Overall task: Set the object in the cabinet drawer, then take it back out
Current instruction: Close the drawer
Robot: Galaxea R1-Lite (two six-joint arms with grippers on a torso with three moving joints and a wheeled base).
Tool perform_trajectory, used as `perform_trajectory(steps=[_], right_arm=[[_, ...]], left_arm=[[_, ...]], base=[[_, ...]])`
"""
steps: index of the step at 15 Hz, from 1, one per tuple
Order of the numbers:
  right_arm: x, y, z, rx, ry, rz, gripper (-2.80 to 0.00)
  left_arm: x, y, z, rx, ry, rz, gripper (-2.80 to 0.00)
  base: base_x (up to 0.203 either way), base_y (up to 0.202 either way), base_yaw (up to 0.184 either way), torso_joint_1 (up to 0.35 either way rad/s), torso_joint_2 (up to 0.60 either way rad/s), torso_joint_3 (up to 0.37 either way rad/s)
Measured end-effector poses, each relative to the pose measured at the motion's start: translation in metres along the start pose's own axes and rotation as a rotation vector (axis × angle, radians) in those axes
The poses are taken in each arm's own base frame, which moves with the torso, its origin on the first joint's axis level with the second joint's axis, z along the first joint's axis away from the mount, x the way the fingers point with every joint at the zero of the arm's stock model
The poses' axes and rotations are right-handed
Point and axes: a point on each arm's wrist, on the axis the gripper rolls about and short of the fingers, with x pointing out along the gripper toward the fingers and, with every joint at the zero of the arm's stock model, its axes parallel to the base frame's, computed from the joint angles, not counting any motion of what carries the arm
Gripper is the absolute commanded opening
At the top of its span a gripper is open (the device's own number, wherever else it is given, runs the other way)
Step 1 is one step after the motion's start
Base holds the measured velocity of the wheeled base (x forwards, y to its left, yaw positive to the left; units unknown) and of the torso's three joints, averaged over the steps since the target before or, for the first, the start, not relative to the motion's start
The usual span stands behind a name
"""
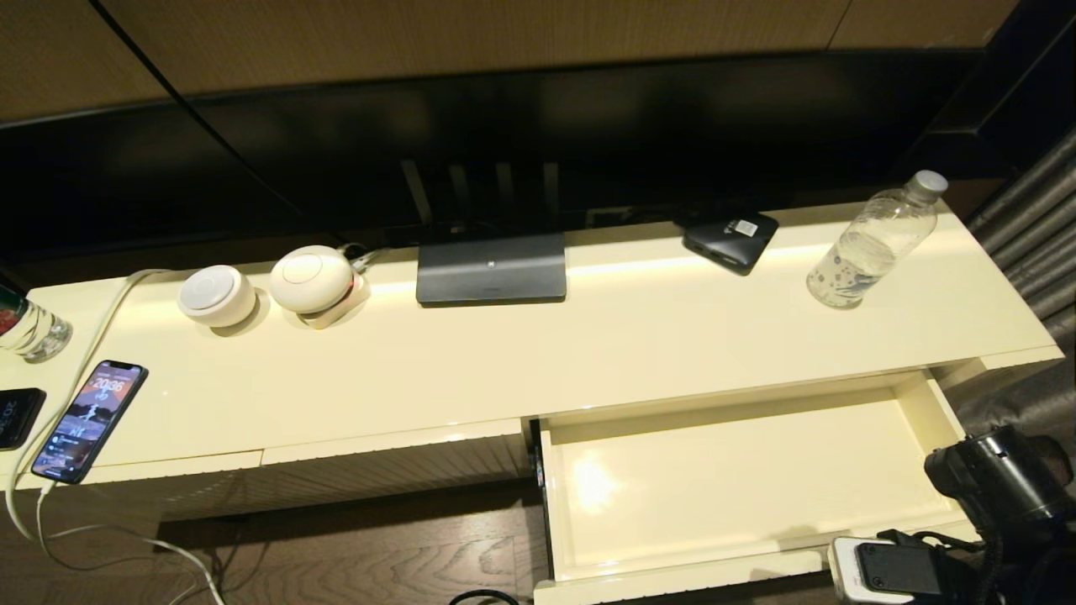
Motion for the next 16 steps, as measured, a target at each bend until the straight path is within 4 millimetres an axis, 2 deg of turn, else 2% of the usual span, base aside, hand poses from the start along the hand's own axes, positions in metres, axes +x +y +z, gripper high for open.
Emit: perform_trajectory(steps=[7,11,16], right_arm=[[0.016,-0.008,-0.004,0.018,0.134,-0.008,-2.8],[0.021,-0.018,-0.003,0.012,0.211,-0.087,-2.8],[0.029,-0.034,0.002,-0.004,0.21,-0.231,-2.8]], left_arm=[[0.0,0.0,0.0,0.0,0.0,0.001,-2.8],[0.0,0.0,0.0,0.0,0.0,0.0,-2.8],[0.0,0.0,0.0,0.001,0.0,0.0,-2.8]], base=[[0.0,0.0,0.0,0.0,0.0,0.0],[0.0,0.0,0.0,0.0,0.0,0.0],[0.0,0.0,0.0,0.0,0.0,0.0]])
